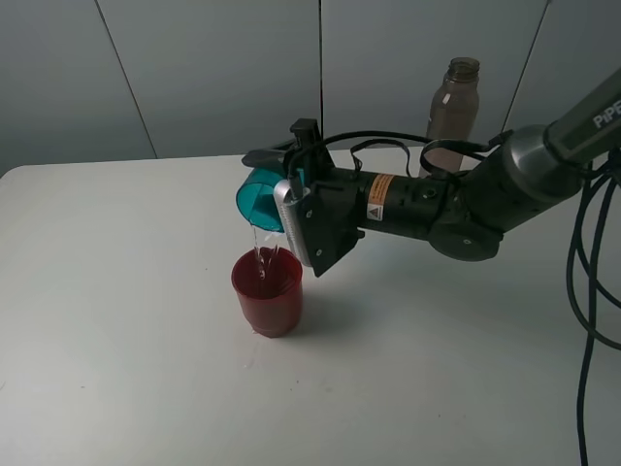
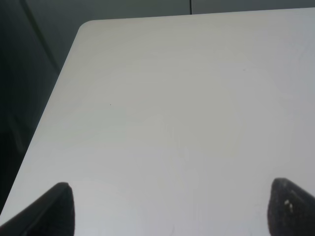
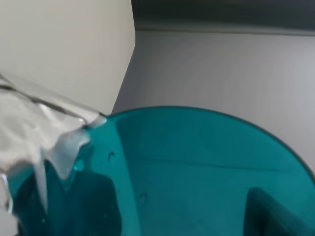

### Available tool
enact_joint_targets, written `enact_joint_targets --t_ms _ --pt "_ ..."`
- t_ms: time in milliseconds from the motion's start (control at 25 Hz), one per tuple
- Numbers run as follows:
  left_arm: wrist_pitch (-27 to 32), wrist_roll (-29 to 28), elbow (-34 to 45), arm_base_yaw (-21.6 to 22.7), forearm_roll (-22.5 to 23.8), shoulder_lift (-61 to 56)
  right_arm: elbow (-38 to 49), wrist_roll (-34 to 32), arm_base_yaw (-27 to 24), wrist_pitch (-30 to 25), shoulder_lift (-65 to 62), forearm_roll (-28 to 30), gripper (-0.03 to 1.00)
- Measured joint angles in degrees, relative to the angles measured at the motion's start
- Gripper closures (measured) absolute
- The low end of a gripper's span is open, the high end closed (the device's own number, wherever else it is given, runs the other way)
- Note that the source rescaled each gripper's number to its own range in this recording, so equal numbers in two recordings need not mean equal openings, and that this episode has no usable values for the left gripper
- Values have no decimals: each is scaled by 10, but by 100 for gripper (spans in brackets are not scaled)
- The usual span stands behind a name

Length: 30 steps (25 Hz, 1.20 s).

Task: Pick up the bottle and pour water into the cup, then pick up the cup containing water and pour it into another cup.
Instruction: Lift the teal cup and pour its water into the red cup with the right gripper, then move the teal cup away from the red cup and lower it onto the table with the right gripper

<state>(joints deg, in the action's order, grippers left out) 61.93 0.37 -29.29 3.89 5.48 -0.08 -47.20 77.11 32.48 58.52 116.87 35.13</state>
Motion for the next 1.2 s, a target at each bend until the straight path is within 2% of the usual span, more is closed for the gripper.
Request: enact_joint_targets --t_ms 360,560,880,1080,1200 --pt "0 0 0 0 0 0 0 104 0 22 -1 -1 92" --pt "0 0 0 0 0 0 0 140 0 42 -1 -1 92" --pt "0 0 0 0 0 0 0 180 0 62 -1 9 92" --pt "0 0 0 0 0 0 0 184 0 67 -1 24 92" --pt "0 0 0 0 0 0 0 162 0 67 -1 28 92"
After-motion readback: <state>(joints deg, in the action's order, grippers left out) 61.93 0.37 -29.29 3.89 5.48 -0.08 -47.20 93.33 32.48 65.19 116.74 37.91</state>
